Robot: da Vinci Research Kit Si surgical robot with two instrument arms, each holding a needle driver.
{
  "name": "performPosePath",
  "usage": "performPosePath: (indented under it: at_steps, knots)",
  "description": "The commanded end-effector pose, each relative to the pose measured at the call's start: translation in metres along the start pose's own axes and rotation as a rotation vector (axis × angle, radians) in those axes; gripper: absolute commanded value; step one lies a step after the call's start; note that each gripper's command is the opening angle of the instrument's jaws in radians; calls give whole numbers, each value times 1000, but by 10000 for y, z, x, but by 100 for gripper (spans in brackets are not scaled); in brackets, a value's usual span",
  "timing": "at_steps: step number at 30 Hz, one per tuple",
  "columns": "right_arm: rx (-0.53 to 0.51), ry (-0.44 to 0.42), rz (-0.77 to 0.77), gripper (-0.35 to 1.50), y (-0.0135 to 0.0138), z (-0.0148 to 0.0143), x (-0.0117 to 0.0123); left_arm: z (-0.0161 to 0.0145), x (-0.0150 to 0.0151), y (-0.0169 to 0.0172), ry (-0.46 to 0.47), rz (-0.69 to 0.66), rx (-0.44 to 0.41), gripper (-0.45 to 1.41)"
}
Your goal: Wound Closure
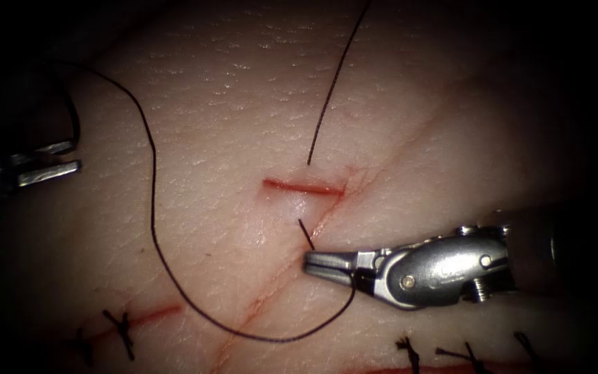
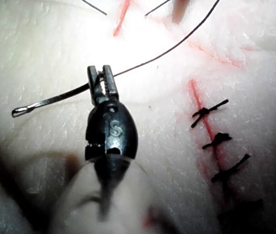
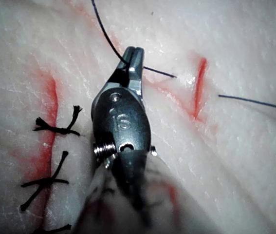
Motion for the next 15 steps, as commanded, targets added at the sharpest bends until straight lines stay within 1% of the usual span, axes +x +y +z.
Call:
performPosePath:
  at_steps: [1,7,8,12,15]
  knots:
    - [16,11,3,-35,-24,12,13,9,-5,4,-1,0,-6,-45]
    - [70,22,-2,-35,-66,26,58,18,-5,12,-3,5,-20,-45]
    - [82,25,-7,-35,-78,32,72,20,-5,13,-3,6,-22,-45]
    - [114,22,-21,-35,-96,44,92,22,-5,14,-3,7,-27,-45]
    - [121,25,-28,-35,-101,47,98,22,-5,14,-2,7,-27,-45]
